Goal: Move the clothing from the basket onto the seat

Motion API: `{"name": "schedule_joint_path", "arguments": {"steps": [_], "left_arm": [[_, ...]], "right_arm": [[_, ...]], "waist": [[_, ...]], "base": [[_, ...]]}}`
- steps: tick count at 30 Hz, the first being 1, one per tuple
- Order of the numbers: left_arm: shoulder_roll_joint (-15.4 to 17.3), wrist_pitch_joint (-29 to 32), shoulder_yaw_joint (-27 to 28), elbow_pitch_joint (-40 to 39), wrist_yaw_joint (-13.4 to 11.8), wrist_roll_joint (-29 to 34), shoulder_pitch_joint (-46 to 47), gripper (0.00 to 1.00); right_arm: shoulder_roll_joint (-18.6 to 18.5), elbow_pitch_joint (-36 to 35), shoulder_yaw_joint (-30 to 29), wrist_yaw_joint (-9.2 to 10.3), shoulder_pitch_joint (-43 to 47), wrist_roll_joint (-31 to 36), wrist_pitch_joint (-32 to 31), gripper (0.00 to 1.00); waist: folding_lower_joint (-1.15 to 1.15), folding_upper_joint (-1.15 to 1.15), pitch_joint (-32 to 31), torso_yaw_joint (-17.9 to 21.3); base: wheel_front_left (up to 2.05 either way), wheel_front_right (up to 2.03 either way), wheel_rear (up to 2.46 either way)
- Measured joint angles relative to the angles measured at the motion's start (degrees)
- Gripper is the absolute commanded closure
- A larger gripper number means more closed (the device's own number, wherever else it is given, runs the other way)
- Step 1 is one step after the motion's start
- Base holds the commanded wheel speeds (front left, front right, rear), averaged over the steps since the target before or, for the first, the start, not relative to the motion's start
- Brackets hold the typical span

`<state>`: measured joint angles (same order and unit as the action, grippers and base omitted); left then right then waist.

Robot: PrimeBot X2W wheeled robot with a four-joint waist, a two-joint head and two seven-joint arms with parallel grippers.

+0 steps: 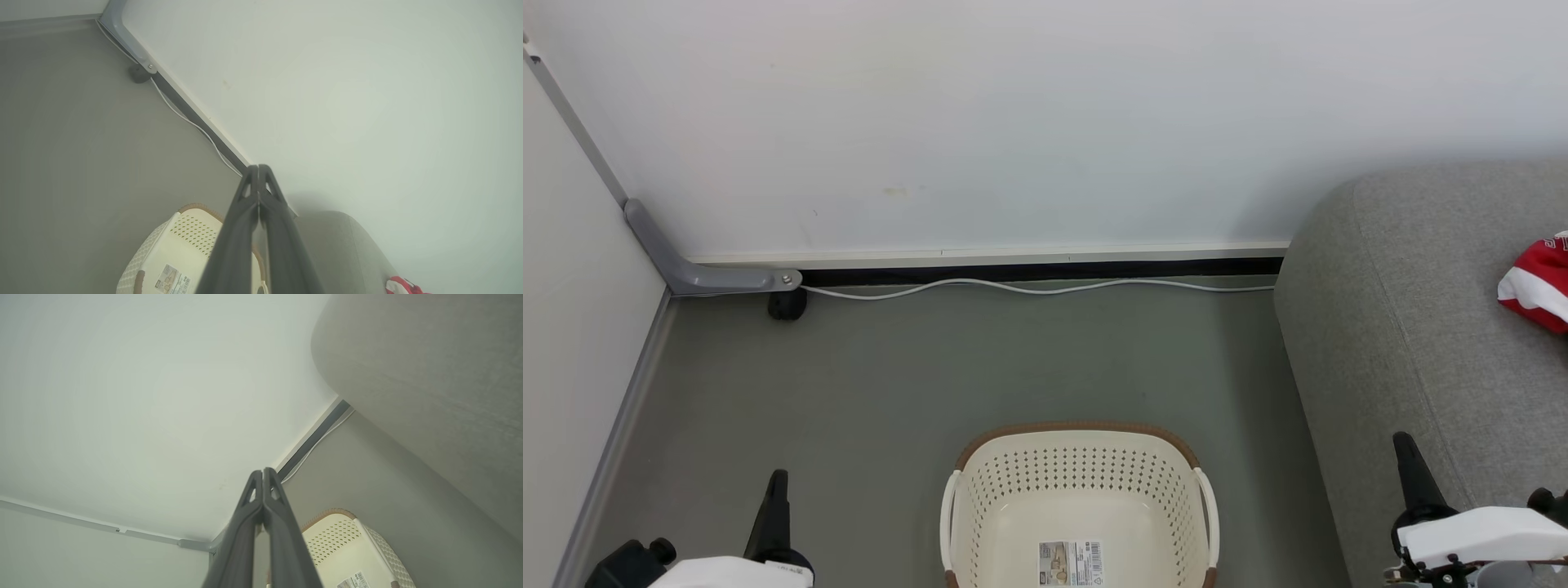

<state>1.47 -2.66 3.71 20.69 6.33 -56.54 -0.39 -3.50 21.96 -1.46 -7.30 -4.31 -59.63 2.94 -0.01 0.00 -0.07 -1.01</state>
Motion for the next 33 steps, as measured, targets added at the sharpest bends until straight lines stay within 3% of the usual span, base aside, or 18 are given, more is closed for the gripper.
{"name": "schedule_joint_path", "arguments": {"steps": [33], "left_arm": [[0.2, 5.5, 0.6, -3.1, 0.2, -21.4, 2.1, 1.0]], "right_arm": [[0.6, -3.5, -3.7, 0.07, 0.0, -19.4, -5.5, 1.0]], "waist": [[0.0, 0.0, 0.2, 0.6]], "base": [[0.0, 0.0, 0.0]]}}
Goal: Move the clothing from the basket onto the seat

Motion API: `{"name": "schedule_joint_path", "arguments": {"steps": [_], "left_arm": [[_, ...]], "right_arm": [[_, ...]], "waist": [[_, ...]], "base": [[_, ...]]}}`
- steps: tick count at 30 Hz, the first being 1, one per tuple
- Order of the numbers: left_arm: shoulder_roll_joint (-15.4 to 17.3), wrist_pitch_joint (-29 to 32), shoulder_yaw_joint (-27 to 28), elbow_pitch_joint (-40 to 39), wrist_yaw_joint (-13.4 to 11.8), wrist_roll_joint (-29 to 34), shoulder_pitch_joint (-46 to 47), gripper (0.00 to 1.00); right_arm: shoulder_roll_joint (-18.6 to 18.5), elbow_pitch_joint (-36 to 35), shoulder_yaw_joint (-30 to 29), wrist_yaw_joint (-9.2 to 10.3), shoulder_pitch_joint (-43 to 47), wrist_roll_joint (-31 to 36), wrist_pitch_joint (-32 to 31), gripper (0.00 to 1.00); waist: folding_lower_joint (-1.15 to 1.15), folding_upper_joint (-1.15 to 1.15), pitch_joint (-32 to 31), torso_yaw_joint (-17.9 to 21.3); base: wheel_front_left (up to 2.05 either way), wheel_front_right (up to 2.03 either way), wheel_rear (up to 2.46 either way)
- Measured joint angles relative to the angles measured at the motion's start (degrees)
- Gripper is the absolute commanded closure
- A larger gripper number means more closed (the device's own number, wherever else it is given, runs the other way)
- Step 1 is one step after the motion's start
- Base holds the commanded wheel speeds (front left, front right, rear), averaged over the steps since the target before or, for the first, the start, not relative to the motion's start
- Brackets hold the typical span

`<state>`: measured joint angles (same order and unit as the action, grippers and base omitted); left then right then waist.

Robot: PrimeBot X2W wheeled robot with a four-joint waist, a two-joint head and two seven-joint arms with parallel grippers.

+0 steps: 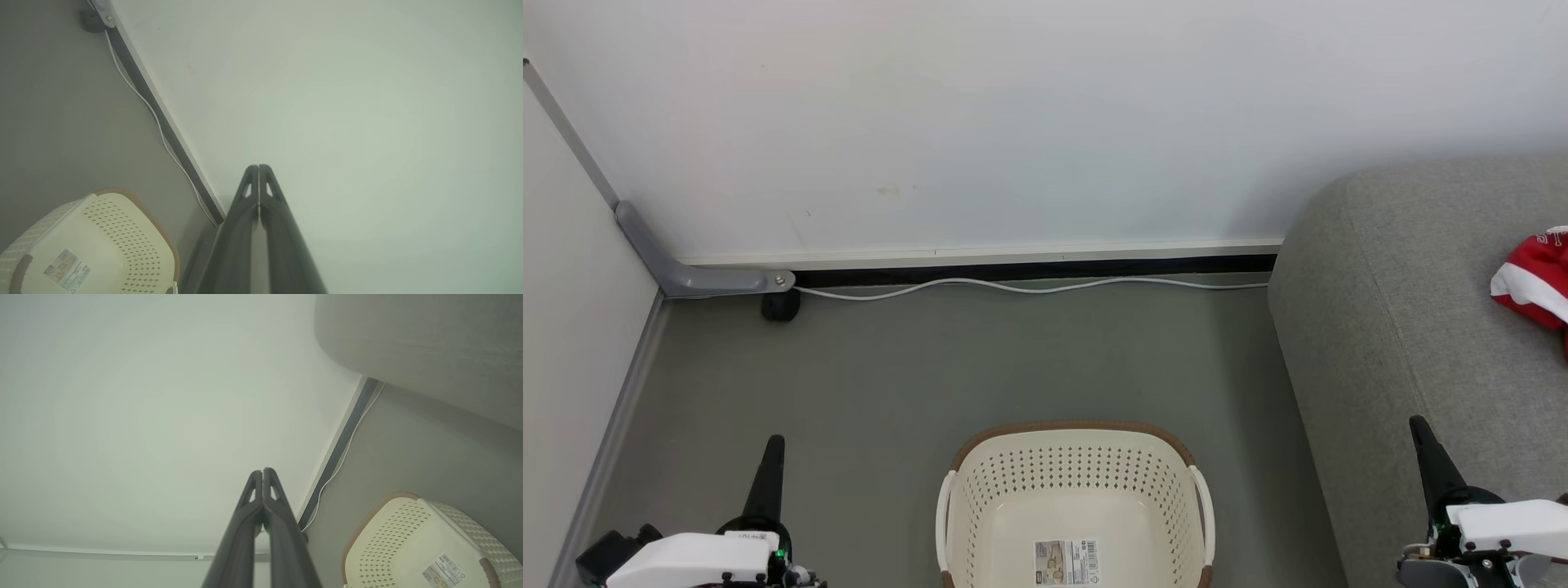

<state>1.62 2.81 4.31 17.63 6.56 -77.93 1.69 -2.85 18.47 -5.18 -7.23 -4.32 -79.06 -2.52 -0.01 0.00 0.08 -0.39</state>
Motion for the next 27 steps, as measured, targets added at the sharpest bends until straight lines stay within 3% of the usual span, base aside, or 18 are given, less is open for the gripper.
{"name": "schedule_joint_path", "arguments": {"steps": [21, 27], "left_arm": [[0.2, 3.2, 0.3, -1.8, 0.4, -13.9, 1.2, 1.0], [0.2, 3.2, 0.3, -1.9, 0.4, -14.0, 1.2, 1.0]], "right_arm": [[0.5, -2.6, -2.3, 0.0, 0.0, -12.4, -3.5, 1.0], [0.5, -2.6, -2.3, 0.0, 0.0, -12.4, -3.5, 1.0]], "waist": [[0.0, 0.0, 0.1, 0.4], [0.0, 0.0, 0.1, 0.4]], "base": [[0.0, 0.0, 0.0], [0.0, 0.0, 0.0]]}}
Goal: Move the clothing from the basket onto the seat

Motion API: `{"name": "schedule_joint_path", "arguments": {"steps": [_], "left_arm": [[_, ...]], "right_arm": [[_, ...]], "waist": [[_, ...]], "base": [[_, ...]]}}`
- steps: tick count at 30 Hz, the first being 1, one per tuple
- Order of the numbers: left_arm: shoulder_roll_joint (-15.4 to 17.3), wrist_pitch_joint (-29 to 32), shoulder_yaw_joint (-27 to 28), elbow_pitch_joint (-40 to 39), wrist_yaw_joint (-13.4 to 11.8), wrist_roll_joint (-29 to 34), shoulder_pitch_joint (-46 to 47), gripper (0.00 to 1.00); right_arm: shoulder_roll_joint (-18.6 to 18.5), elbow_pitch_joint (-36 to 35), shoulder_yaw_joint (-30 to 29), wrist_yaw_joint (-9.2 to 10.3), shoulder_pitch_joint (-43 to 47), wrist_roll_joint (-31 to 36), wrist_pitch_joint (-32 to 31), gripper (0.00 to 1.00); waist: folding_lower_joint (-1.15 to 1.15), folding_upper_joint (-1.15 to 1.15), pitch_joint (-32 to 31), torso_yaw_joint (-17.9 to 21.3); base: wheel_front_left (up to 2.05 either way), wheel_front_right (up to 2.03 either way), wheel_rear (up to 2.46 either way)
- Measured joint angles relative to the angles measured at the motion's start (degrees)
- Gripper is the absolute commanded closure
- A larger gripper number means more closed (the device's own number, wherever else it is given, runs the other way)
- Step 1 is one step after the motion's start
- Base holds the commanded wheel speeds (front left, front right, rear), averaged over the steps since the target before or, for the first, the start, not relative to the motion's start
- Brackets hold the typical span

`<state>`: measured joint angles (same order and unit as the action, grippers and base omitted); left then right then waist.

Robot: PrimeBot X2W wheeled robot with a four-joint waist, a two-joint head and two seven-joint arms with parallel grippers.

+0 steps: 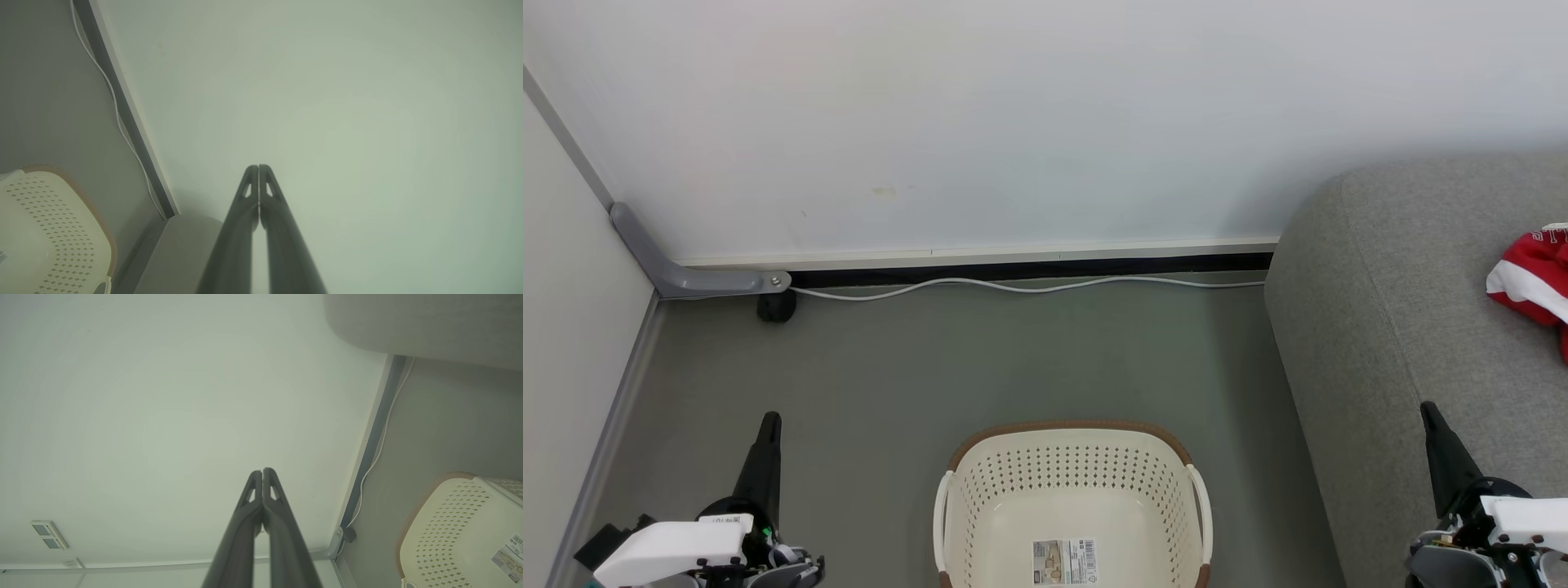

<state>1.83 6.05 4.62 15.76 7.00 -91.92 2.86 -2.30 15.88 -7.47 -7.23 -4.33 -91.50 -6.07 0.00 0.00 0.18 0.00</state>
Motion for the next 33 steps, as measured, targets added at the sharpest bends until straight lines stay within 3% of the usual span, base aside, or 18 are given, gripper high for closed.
{"name": "schedule_joint_path", "arguments": {"steps": [33], "left_arm": [[0.0, 0.0, 0.0, 0.0, 0.0, 0.0, 0.0, 1.0]], "right_arm": [[0.0, 0.0, 0.0, 0.0, 0.0, 0.0, 0.0, 1.0]], "waist": [[0.0, 0.0, 0.0, 0.0]], "base": [[0.0, 0.0, 0.0]]}}
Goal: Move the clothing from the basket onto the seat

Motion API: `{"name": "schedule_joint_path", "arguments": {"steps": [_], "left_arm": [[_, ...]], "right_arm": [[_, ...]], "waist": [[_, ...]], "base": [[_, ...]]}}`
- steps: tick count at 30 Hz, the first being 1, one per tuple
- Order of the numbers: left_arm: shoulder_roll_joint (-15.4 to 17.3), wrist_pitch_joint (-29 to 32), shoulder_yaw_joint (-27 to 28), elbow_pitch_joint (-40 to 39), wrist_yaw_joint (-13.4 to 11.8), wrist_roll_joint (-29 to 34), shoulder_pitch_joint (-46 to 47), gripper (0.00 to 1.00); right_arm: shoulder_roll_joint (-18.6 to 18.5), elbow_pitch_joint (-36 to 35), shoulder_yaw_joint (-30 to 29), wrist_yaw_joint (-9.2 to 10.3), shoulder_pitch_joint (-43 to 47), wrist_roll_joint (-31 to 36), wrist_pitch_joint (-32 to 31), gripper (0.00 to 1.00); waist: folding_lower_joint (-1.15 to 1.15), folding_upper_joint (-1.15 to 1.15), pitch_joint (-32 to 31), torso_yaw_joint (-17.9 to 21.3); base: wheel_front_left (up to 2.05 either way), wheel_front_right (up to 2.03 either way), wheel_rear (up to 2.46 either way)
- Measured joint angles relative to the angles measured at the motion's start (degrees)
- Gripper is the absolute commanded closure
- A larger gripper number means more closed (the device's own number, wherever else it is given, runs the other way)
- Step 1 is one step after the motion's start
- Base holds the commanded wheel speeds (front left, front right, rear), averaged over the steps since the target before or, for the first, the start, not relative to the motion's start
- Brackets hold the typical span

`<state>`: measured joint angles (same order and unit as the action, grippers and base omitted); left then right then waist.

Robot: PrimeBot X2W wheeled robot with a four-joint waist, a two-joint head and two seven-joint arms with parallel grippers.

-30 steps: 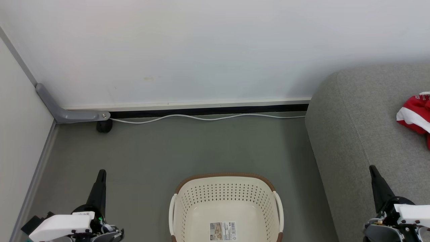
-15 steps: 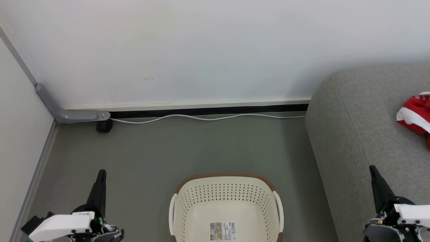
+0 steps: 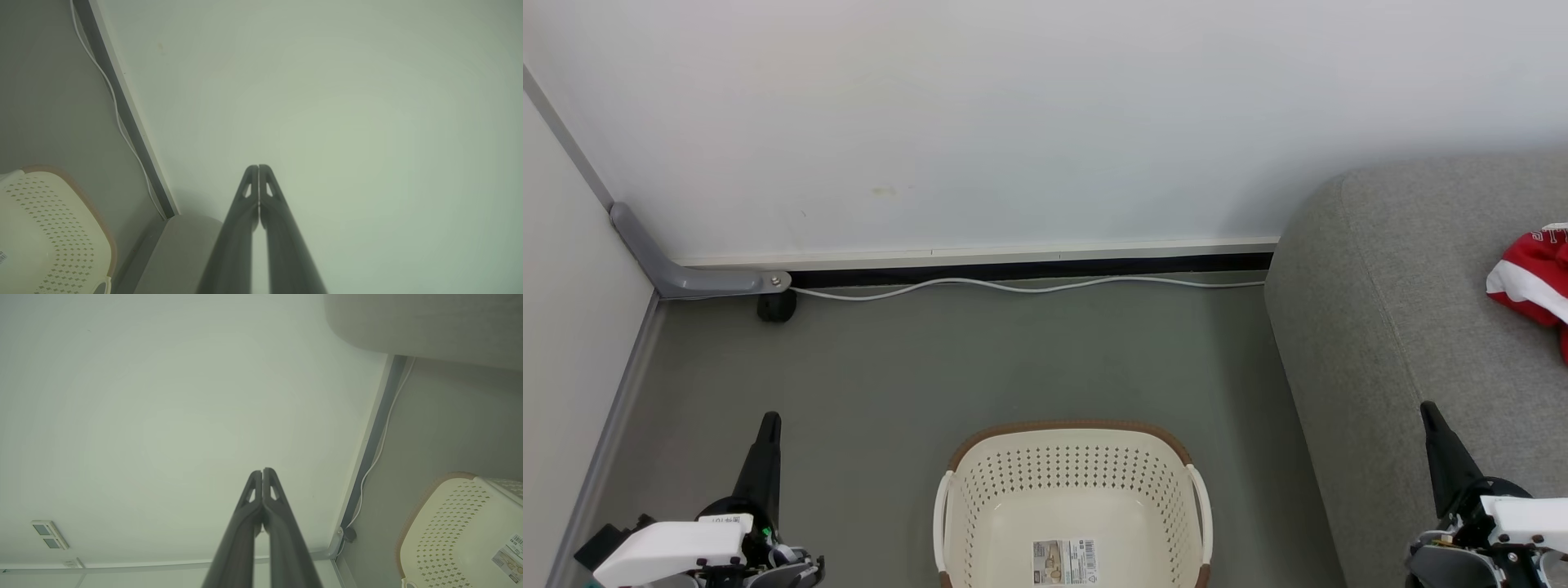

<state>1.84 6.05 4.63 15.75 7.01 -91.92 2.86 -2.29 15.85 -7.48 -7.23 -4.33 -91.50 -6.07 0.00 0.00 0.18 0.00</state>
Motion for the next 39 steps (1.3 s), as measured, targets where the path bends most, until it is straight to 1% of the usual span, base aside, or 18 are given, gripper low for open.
{"name": "schedule_joint_path", "arguments": {"steps": [39], "left_arm": [[0.0, 0.0, 0.0, 0.0, 0.0, 0.0, 0.0, 1.0]], "right_arm": [[0.0, 0.0, 0.0, 0.0, 0.0, 0.0, 0.0, 1.0]], "waist": [[0.0, 0.0, 0.0, 0.0]], "base": [[0.0, 0.0, 0.0]]}}
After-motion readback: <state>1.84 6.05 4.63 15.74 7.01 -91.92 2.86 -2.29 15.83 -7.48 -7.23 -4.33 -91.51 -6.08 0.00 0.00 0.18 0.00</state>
